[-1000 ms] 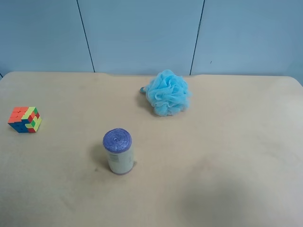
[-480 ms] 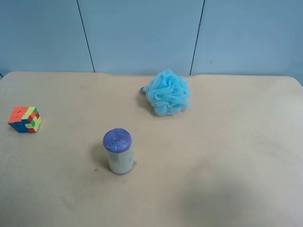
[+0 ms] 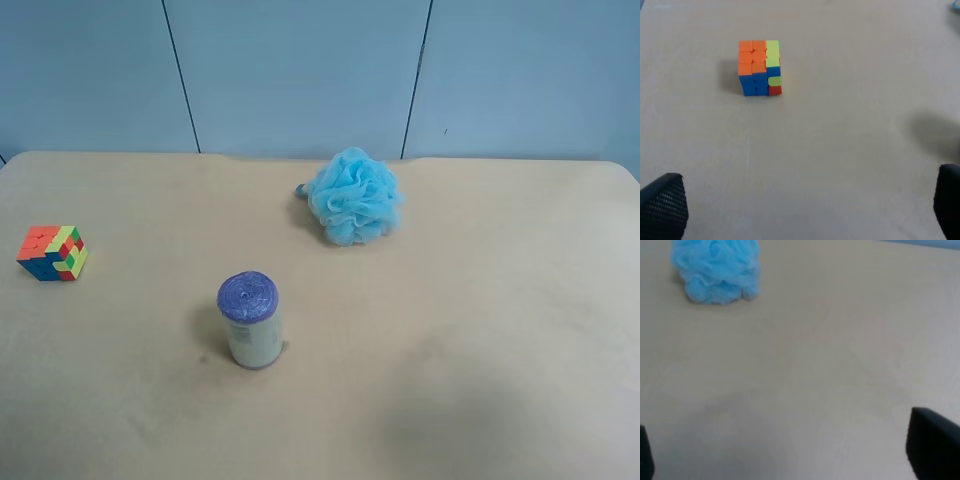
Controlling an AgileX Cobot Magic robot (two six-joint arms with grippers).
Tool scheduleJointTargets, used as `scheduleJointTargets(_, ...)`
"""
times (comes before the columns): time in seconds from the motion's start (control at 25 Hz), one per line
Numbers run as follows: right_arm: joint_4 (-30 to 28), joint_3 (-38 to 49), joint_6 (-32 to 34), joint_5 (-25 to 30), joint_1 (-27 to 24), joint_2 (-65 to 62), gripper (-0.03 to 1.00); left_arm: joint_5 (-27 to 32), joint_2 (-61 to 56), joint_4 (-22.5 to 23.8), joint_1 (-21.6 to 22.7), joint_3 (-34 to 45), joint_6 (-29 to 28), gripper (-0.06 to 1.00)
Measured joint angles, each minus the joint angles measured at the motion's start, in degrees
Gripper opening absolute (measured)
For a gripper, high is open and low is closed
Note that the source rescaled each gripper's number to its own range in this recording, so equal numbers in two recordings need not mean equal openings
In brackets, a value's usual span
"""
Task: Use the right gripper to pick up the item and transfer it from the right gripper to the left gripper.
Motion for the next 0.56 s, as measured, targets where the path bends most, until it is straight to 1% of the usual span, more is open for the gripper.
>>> scheduleJointTargets(0.56, 0.0, 0.0, 0.0, 0.0, 0.0, 0.0, 0.99, 0.0, 0.0, 0.0, 0.0, 0.0, -0.33, 1.0)
